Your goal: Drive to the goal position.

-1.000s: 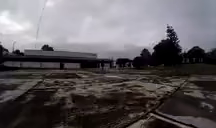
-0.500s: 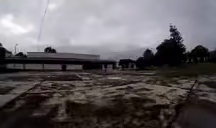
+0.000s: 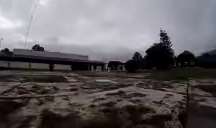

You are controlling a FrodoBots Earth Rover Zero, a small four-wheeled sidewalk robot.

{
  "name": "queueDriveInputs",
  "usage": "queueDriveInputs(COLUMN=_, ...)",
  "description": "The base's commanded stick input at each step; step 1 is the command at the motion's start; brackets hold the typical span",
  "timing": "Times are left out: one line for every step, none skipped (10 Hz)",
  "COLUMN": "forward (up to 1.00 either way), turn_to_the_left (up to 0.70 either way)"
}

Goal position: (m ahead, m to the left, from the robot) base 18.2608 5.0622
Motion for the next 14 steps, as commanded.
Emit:
queueDriveInputs(forward=0.7, turn_to_the_left=0.0)
queueDriveInputs(forward=0.7, turn_to_the_left=0.0)
queueDriveInputs(forward=0.7, turn_to_the_left=0.0)
queueDriveInputs(forward=0.7, turn_to_the_left=0.0)
queueDriveInputs(forward=0.7, turn_to_the_left=0.0)
queueDriveInputs(forward=0.7, turn_to_the_left=0.0)
queueDriveInputs(forward=0.7, turn_to_the_left=0.0)
queueDriveInputs(forward=0.7, turn_to_the_left=0.0)
queueDriveInputs(forward=0.7, turn_to_the_left=0.0)
queueDriveInputs(forward=0.7, turn_to_the_left=0.0)
queueDriveInputs(forward=0.7, turn_to_the_left=0.0)
queueDriveInputs(forward=0.7, turn_to_the_left=0.0)
queueDriveInputs(forward=0.7, turn_to_the_left=0.0)
queueDriveInputs(forward=0.7, turn_to_the_left=0.0)
